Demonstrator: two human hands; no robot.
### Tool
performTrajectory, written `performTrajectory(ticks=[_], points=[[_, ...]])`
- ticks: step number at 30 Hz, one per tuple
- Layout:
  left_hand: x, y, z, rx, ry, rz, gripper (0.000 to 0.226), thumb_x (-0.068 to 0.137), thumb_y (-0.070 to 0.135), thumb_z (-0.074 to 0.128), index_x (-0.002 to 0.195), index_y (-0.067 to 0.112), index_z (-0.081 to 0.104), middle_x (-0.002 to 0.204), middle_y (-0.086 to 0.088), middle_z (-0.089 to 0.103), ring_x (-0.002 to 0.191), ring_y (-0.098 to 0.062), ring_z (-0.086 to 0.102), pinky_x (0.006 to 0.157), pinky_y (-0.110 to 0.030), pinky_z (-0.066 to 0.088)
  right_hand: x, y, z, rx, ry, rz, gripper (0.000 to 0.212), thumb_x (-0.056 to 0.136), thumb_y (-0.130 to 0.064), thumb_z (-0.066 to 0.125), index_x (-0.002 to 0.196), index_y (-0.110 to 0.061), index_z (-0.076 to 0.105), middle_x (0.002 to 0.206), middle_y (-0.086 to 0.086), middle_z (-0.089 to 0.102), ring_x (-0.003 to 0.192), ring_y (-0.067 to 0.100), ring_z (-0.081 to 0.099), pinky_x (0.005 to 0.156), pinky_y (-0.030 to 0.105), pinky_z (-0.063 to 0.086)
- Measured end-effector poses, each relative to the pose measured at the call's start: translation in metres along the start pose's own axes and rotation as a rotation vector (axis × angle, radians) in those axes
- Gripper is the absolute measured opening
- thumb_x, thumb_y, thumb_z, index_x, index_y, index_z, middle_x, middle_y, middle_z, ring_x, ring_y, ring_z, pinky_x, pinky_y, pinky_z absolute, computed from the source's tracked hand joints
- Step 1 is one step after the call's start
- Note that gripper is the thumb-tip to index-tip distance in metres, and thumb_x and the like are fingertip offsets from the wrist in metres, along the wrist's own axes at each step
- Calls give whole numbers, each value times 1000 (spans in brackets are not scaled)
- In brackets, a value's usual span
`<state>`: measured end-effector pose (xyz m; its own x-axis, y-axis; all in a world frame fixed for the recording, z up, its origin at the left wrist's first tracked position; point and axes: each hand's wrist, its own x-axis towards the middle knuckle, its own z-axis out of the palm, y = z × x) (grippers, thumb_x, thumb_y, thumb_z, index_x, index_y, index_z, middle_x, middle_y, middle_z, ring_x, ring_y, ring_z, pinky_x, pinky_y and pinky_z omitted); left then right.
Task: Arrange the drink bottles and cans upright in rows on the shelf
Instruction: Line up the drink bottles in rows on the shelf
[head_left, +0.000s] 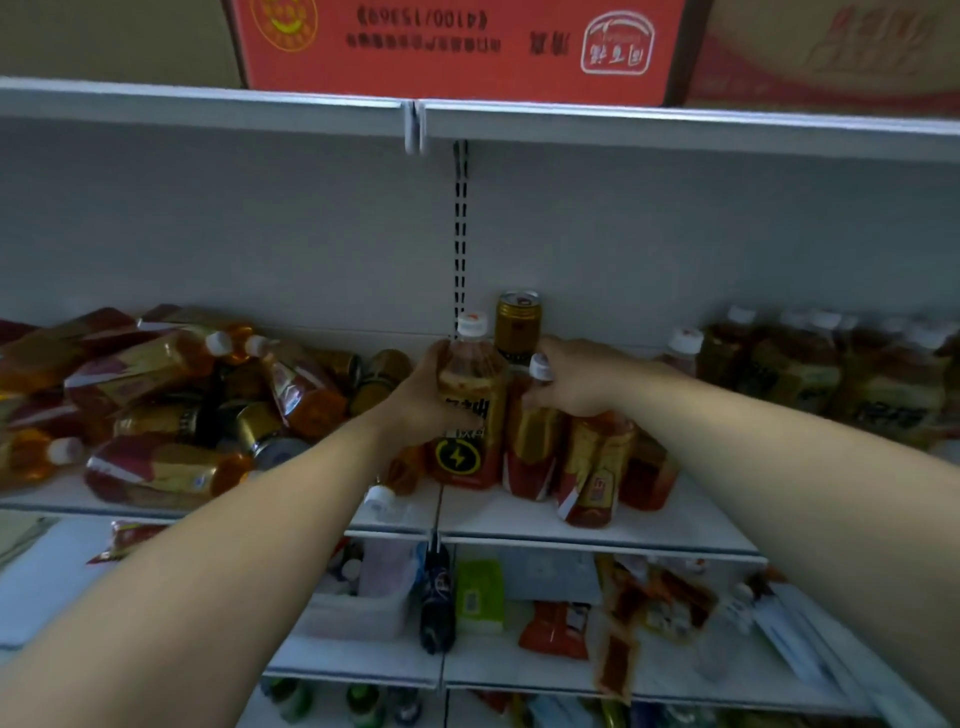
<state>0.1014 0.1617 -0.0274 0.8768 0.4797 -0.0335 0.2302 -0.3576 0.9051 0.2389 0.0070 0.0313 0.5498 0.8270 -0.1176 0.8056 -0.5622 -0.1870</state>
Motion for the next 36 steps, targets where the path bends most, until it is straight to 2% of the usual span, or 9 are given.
performTrajectory(ticks=[2,6,12,17,21,24,27,33,36], points=[[4,-1,2,-18,57,14,102,62,-3,81,140,19,20,108,5,56,102,-14,58,76,-22,51,3,1,1,2,13,-3,48,88,-50,60,118,-17,44,108,4,55,90,21,53,79,35,45],[0,-4,5,-64,131,42,96,58,-2,84,133,19,28,107,0,58,93,-10,62,68,-20,53,2,2,4,83,46,-14,33,88,-47,60,98,-20,44,90,0,51,79,18,52,59,31,35],[-27,6,10,-99,366,82,86,57,8,87,125,26,36,107,3,62,91,-4,63,70,-19,50,-5,-2,-10,306,224,-114,34,89,-38,61,112,-17,49,98,-2,54,75,12,50,55,28,33],[-56,38,-1,-151,507,159,79,59,14,86,120,33,40,103,7,64,87,-1,66,66,-17,52,-23,-11,-50,556,480,-236,20,90,-32,59,104,-29,44,87,-17,46,73,0,46,53,21,32],[-81,60,-12,-178,615,215,85,59,22,87,130,26,41,108,4,64,94,-10,64,78,-29,54,-46,-16,-67,756,581,-239,27,89,-30,64,109,-31,46,96,-10,54,81,5,52,58,18,39],[-97,72,-15,-185,595,266,84,61,21,87,131,26,41,108,6,63,95,-8,63,79,-28,53,-68,-23,-70,850,652,-242,35,88,-26,66,119,-25,50,100,-9,56,88,10,56,63,13,44],[-114,79,-14,-198,520,306,79,63,17,86,128,28,43,107,8,63,92,-2,64,75,-22,52,-94,-30,-67,865,757,-221,46,88,-28,65,131,-22,48,109,-12,54,101,8,53,81,17,43],[-141,95,9,-218,382,387,72,64,13,84,123,29,45,105,11,62,86,11,62,64,-6,48,-148,-34,-56,838,851,-112,40,93,-25,57,132,-20,49,113,-8,53,104,9,52,85,19,40],[-147,105,33,-233,287,406,75,63,14,85,125,28,45,105,12,62,87,10,62,65,-5,47,-176,-13,-52,762,857,-34,41,93,-25,58,133,-19,49,115,-6,54,107,10,52,90,22,43]])
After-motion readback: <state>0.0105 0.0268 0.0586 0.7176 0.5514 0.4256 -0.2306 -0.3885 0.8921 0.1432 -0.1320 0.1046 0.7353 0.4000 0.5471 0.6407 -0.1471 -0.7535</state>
